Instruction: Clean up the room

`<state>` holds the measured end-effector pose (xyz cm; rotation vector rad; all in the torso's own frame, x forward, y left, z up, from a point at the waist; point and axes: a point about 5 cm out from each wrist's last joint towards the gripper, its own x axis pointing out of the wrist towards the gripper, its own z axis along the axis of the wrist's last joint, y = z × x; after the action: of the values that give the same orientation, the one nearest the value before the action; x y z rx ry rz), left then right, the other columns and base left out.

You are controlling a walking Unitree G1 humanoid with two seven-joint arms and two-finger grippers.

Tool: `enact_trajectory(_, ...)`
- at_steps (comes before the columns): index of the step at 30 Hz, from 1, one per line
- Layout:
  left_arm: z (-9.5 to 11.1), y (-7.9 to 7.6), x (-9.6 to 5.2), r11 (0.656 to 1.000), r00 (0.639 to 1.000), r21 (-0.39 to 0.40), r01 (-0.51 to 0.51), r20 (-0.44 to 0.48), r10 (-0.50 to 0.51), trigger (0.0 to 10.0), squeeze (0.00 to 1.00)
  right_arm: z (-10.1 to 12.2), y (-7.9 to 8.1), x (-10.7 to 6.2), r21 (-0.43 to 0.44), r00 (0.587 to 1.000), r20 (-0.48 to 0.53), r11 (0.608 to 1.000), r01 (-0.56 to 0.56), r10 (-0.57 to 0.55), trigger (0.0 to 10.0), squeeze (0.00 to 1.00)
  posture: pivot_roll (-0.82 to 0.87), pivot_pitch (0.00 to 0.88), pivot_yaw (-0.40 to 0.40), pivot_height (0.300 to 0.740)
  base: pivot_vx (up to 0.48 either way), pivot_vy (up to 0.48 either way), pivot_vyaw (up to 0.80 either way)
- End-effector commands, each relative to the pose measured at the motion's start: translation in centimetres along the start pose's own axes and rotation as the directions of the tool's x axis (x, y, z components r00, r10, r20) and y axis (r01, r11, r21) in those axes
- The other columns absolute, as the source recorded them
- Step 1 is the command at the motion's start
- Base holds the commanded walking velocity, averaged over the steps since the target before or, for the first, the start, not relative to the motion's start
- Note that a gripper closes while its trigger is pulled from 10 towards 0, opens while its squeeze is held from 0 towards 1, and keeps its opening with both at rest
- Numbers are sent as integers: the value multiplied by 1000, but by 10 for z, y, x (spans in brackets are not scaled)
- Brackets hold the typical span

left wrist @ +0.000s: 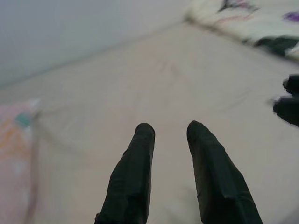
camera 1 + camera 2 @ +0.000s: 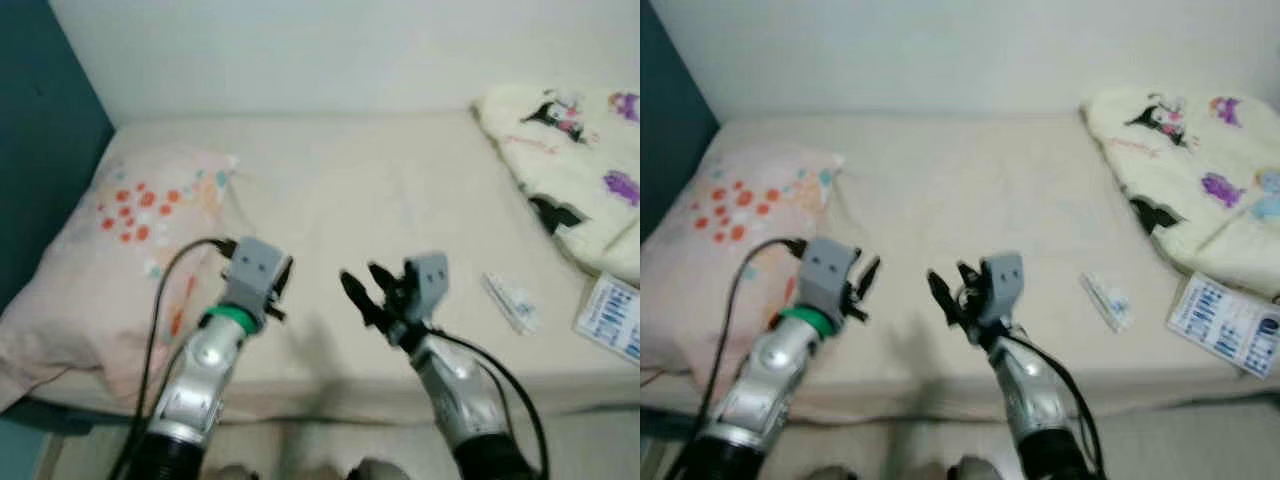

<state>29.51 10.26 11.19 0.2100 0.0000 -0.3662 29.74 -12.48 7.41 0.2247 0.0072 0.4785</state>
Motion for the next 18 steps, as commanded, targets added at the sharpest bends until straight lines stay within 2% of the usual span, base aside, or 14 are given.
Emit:
enact_trajectory(1, -8, 6, -5, 1000, 999, 10, -20, -35, 21, 10000, 0, -5, 7, 0, 19, 1000, -10, 1000, -11, 12, 10000, 0, -31, 0, 27, 740, 0, -439, 0)
enact_trajectory(18, -9, 6, -4, 1000, 999, 9, -18, -36, 18, 10000, 0, -6, 8, 0, 23, 1000, -8, 1000, -14, 14, 10000, 0, -32, 0, 30, 740, 0, -431, 0)
